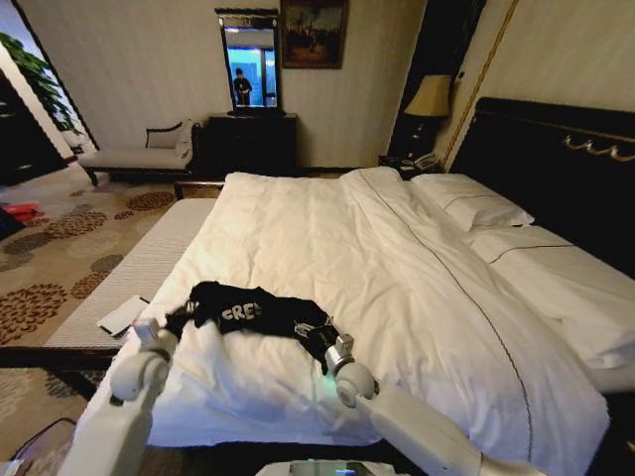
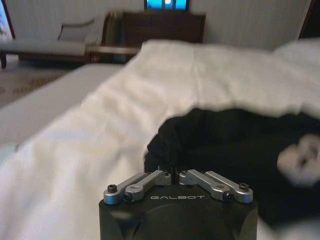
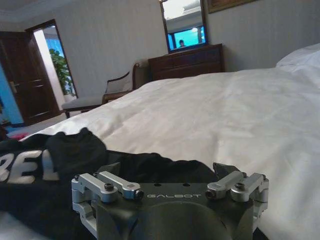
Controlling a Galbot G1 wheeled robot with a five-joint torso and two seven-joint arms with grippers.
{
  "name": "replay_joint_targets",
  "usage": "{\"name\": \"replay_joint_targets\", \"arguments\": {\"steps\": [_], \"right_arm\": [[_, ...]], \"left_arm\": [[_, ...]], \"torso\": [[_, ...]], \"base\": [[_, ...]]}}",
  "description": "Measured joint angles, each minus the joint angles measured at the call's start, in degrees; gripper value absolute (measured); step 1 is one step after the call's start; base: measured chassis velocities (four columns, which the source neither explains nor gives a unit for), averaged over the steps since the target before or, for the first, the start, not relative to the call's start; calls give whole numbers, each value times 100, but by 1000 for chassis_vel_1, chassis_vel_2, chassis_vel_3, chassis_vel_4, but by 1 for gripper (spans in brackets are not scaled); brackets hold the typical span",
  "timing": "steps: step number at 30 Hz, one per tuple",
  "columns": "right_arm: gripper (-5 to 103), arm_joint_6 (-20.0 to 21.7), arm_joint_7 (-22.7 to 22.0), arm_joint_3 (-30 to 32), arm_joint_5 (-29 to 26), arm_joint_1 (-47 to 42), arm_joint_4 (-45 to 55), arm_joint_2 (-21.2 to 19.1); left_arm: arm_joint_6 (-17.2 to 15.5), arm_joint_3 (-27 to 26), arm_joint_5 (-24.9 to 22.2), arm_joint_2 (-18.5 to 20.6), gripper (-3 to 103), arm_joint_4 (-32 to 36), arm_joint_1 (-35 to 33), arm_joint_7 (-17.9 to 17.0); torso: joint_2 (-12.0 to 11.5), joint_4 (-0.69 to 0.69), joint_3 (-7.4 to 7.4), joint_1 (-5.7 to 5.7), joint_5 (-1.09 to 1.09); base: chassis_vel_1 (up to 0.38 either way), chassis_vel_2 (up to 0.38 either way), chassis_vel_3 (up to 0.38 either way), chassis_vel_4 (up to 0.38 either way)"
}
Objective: Fold the clothes on the bed.
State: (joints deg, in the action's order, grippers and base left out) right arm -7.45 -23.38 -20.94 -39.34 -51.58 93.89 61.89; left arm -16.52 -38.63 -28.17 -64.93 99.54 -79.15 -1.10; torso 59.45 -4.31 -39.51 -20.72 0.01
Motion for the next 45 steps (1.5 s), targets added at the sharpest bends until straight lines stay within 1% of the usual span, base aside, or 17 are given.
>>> {"name": "replay_joint_targets", "arguments": {"steps": [4, 11, 15, 19, 22, 23, 25, 26, 28, 31, 34, 36, 37, 40, 42, 43, 45], "right_arm": [[100, 143, -178, 37, 155, 51, -26, 53], [100, 144, -158, -42, 340, 209, -75, 39], [100, 150, -130, -238, 343, 540, -156, 36], [100, 271, -126, -489, -45, 1056, -304, 68], [100, 416, -60, -708, -850, 1504, -377, 122], [100, 416, -60, -708, -850, 1504, -377, 122], [100, 509, -42, -838, -1349, 1773, -440, 197], [100, 529, -40, -897, -1492, 1901, -504, 260], [100, 537, -39, -938, -1554, 1986, -566, 304], [100, 571, -40, -1065, -1670, 2164, -669, 352], [100, 674, -46, -1168, -1759, 2240, -692, 326], [100, 925, -114, -1266, -2022, 2319, -693, 257], [100, 925, -114, -1266, -2022, 2319, -693, 257], [100, 1292, -184, -1359, -2618, 2500, -664, 137], [100, 1393, 34, -1477, -2890, 2699, -682, 19], [100, 1393, 34, -1477, -2890, 2699, -682, 19], [100, 1483, 199, -1574, -3126, 2876, -694, -53]], "left_arm": [[59, 100, 134, -55, 2, -242, -53, 6], [102, 158, 275, -115, 2, -502, -7, 12], [107, 163, 334, -162, 2, -594, 5, 21], [94, 152, 348, -201, 2, -560, 2, -5], [62, 142, 335, -193, 2, -481, -7, -26], [62, 142, 335, -193, 2, -481, -7, -26], [65, 101, 267, -175, 2, -378, -12, -26], [75, 58, 187, -167, 2, -261, -13, -24], [81, 9, 94, -156, 2, -122, -8, -24], [80, -143, -193, -91, 2, 356, 46, -38], [67, -191, -240, -36, 2, 560, 75, -54], [50, -184, -238, 20, 2, 674, 97, -54], [50, -184, -238, 20, 2, 674, 97, -54], [40, -140, -184, 51, 2, 693, 100, -47], [40, -132, -152, 58, 2, 684, 72, -41], [40, -132, -152, 58, 2, 684, 72, -41], [42, -126, -135, 60, 2, 678, 58, -37]], "torso": [[0, -2, 0, 0, -2], [0, -3, 1, 0, -3], [0, -3, 1, 0, -4], [0, 0, 0, 0, -1], [-1, 0, -1, 0, 0], [-1, 0, -1, 0, 0], [-1, 1, -1, 0, 4], [-2, 2, -2, 0, 4], [-1, 1, -2, -1, 4], [-1, -3, -1, -1, -1], [-1, -4, -1, -1, -1], [-1, -2, -1, 0, -2], [-1, -2, -1, 0, -2], [-2, -3, -1, 0, -1], [-1, -1, -1, -1, -1], [-1, -1, -1, -1, -1], [-1, -2, -1, -1, -1]], "base": [[0, 0, 0, 0], [0, 0, 0, 0], [0, 0, 0, 0], [0, 0, 0, 0], [0, 0, 0, 0], [0, 0, 0, 0], [0, 0, 0, 0], [0, 0, 0, 0], [0, 0, 0, 0], [0, 0, 0, 0], [0, 0, 0, 0], [0, 0, 0, 0], [0, 0, 0, 0], [0, 0, 0, 0], [0, 0, 0, 0], [0, 0, 0, 0], [0, 0, 0, 0]]}}
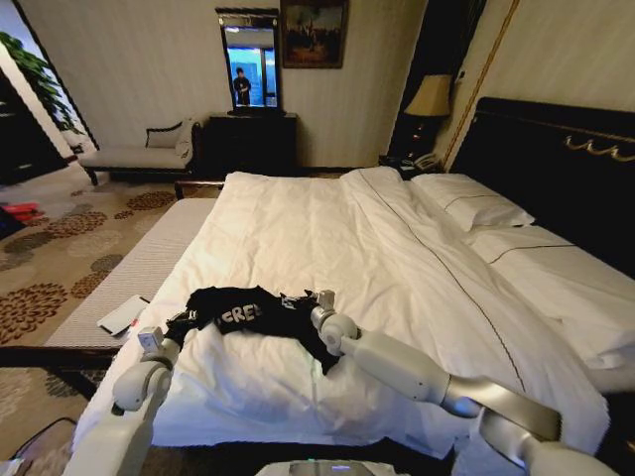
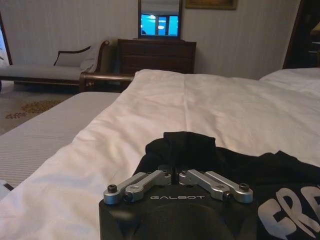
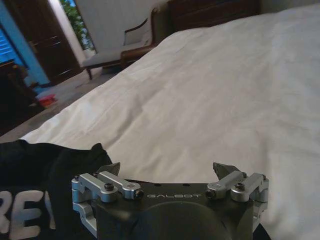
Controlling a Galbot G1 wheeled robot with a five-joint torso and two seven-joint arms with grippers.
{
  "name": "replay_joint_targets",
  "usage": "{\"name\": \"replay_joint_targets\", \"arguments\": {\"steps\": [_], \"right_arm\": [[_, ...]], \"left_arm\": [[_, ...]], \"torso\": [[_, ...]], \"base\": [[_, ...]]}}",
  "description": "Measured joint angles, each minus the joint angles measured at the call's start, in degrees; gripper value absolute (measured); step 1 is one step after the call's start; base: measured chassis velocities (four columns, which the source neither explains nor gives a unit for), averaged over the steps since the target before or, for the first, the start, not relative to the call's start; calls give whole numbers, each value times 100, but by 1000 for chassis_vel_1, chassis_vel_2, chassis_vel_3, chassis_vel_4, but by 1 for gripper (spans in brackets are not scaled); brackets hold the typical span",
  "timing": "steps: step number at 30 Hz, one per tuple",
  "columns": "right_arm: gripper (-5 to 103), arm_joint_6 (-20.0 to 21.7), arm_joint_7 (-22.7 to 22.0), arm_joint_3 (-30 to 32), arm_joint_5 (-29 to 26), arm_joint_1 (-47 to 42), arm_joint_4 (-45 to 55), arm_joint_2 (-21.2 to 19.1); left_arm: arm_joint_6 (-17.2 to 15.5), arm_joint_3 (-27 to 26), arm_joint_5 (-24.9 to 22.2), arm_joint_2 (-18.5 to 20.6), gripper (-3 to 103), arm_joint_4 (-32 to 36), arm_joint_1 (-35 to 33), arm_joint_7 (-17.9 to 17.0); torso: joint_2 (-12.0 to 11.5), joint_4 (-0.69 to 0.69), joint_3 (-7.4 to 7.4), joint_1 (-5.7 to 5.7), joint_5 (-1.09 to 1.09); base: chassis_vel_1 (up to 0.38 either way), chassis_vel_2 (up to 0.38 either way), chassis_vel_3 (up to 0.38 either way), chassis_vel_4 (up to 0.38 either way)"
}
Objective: Fold the clothes on the bed.
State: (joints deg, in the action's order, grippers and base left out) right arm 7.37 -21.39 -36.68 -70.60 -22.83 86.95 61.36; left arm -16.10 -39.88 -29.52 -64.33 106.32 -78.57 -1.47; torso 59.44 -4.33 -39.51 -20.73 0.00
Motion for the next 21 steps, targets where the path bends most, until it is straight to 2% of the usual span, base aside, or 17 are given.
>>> {"name": "replay_joint_targets", "arguments": {"steps": [5, 11, 21], "right_arm": [[100, 145, 195, -179, -203, 314, -187, 49], [100, 477, -43, -311, -299, 400, -429, 300], [100, 621, -96, -323, -172, 194, -577, 328]], "left_arm": [[6, 33, 11, -18, 2, 2, 9, 4], [6, 51, 30, -27, 2, 21, 17, 5], [9, 70, 51, -23, 2, -30, 40, 8]], "torso": [[0, 0, 0, 0, 0], [0, 1, 0, 0, 0], [0, 0, 0, 0, 0]], "base": [[0, 0, 0, 0], [0, 0, 0, 0], [0, 0, 0, 0]]}}
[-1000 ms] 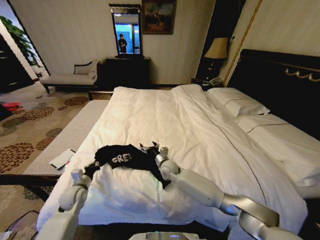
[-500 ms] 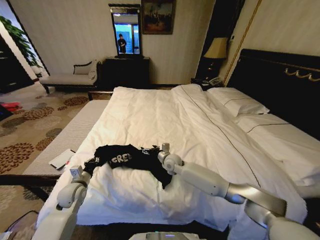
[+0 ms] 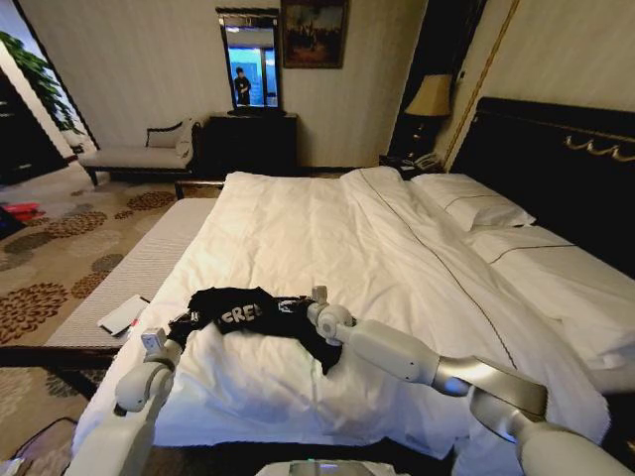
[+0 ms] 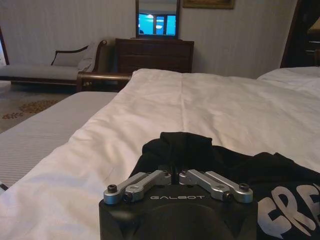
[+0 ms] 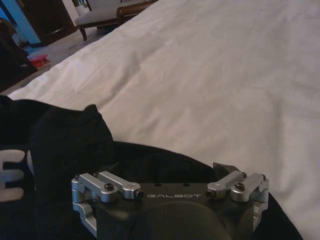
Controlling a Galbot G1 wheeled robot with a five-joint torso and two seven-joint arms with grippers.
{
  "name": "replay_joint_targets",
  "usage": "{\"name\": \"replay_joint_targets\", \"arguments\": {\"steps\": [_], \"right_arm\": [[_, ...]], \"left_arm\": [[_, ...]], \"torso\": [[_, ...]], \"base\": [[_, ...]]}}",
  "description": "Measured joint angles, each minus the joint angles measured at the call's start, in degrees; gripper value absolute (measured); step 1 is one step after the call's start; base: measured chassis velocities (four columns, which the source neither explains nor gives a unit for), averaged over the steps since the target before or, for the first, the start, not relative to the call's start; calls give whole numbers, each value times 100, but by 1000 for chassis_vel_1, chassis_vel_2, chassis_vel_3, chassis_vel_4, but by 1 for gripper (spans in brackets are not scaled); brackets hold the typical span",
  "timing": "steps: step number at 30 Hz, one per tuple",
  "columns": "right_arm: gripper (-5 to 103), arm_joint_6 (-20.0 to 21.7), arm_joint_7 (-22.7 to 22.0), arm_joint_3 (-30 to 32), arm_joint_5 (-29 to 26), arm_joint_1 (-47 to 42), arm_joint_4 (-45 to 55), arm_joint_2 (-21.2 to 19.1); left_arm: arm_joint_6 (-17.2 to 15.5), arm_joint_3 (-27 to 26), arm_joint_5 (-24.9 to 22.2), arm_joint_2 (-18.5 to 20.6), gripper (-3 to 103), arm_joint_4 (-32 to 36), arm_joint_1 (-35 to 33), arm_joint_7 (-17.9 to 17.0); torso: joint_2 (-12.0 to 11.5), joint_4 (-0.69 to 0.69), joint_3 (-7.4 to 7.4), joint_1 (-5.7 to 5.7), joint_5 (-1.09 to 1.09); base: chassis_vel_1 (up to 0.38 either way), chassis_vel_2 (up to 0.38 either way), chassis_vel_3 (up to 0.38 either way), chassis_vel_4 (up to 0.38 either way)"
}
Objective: Fold the clothes on the bed.
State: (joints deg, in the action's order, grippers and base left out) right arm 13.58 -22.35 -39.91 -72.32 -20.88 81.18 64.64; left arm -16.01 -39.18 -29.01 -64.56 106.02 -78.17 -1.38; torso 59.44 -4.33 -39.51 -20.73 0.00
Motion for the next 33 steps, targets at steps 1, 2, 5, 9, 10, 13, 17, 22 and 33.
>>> {"name": "replay_joint_targets", "arguments": {"steps": [1, 2, 5, 9, 10, 13, 17, 22, 33], "right_arm": [[103, 0, 2, 5, 22, -21, 10, -25], [100, 1, 8, 9, 42, -39, 20, -46], [90, 0, 22, 21, 69, -75, 48, -84], [79, -23, 71, 34, 145, -138, 64, -116], [74, -60, 108, 36, 191, -154, 64, -116], [63, -154, 185, 38, 267, -171, 51, -105], [47, -315, 339, 38, 370, -174, 36, -75], [30, -375, 393, 40, 415, -179, 41, -86], [1, -519, 558, 56, 536, -231, 60, -173]], "left_arm": [[0, 3, 3, 0, 2, -11, 5, 0], [0, 4, 5, 0, 2, -18, 10, 0], [1, 7, 9, 0, 2, -31, 16, 1], [5, 12, 27, -11, 2, -44, 15, 1], [6, 12, 28, -15, 2, -44, 13, 1], [9, 12, 30, -17, 2, -44, 9, 1], [16, 3, 32, -16, 2, -52, 3, 1], [21, 2, 40, -17, 2, -58, 1, 1], [21, 2, 47, -8, 2, -66, -7, -1]], "torso": [[0, 0, 0, 0, 0], [0, 0, 0, 0, 0], [1, -1, 0, 0, 0], [1, -1, 0, 0, 0], [1, -1, 0, 0, 0], [1, 0, 0, 0, 0], [1, 1, 0, 0, 0], [1, 1, 0, 0, 0], [1, 0, 0, 0, 0]], "base": [[0, 0, 0, 0], [0, 0, 0, 0], [0, 0, 0, 0], [0, 0, 0, 0], [0, 0, 0, 0], [0, 0, 0, 0], [0, 0, 0, 0], [0, 0, 0, 0], [0, 0, 0, 0]]}}
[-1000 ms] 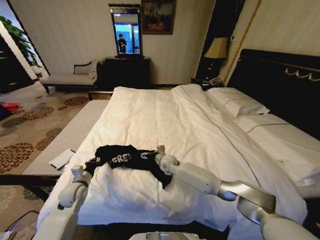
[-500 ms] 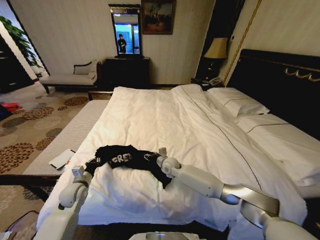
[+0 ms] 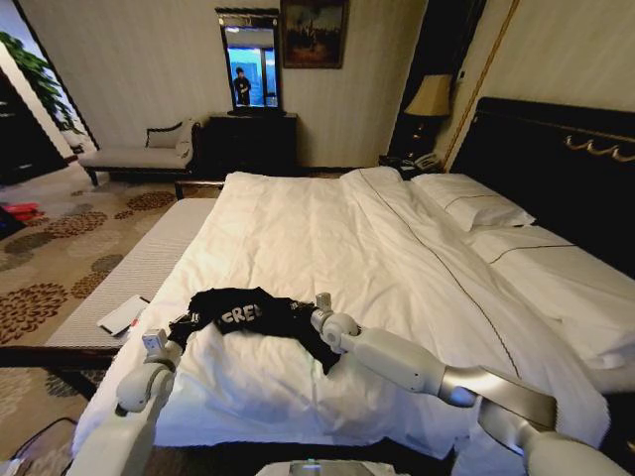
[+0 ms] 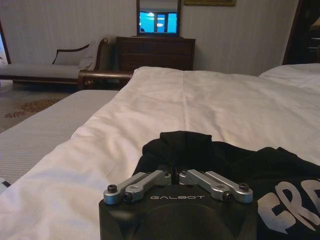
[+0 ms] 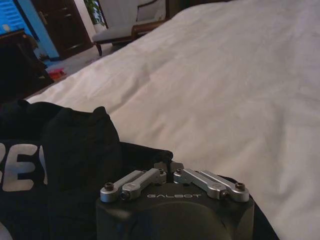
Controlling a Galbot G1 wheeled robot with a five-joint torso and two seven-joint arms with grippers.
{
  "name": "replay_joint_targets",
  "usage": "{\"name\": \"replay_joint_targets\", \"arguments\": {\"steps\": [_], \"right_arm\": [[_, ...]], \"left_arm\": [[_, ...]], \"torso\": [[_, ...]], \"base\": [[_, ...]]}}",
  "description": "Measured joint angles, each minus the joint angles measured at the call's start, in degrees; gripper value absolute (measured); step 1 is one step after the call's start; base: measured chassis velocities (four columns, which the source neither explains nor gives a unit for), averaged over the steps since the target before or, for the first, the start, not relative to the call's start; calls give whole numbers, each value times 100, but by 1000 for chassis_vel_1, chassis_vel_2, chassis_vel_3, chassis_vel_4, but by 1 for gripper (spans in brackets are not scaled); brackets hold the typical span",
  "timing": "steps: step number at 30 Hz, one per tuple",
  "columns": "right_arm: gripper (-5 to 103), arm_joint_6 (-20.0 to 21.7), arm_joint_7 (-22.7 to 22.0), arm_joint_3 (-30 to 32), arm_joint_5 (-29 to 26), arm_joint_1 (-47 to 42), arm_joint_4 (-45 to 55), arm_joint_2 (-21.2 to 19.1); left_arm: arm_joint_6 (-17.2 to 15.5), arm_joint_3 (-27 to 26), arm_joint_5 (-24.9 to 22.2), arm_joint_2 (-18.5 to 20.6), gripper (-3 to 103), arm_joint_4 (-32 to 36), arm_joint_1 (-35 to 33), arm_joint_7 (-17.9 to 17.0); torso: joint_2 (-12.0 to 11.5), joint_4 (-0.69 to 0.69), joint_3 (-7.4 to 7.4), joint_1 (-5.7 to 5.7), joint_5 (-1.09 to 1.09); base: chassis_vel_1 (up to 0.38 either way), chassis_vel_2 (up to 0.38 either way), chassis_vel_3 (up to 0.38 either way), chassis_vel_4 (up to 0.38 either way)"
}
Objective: Fold the clothes on the bed.
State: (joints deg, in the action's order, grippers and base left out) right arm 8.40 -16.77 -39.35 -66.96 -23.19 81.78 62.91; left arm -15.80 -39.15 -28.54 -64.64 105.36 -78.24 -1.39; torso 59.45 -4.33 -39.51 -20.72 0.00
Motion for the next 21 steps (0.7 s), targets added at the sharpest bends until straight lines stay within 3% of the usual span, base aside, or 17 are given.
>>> {"name": "replay_joint_targets", "arguments": {"steps": [9, 13, 21], "right_arm": [[1, -493, 182, 162, 119, -42, 108, -70], [1, -848, 99, 740, 207, -237, 682, -256], [1, -995, -135, 1828, 477, -713, 2005, -783]], "left_arm": [[0, -51, -74, 13, 2, 29, 67, -23], [-9, -146, -287, 68, 2, 196, 181, -94], [-64, -333, -692, 163, 2, 707, 370, -290]], "torso": [[0, 1, 0, 0, 0], [0, 1, 0, 0, -1], [0, 0, 0, 0, -1]], "base": [[0, 0, 0, 0], [0, 0, 0, 0], [0, 0, 0, 0]]}}
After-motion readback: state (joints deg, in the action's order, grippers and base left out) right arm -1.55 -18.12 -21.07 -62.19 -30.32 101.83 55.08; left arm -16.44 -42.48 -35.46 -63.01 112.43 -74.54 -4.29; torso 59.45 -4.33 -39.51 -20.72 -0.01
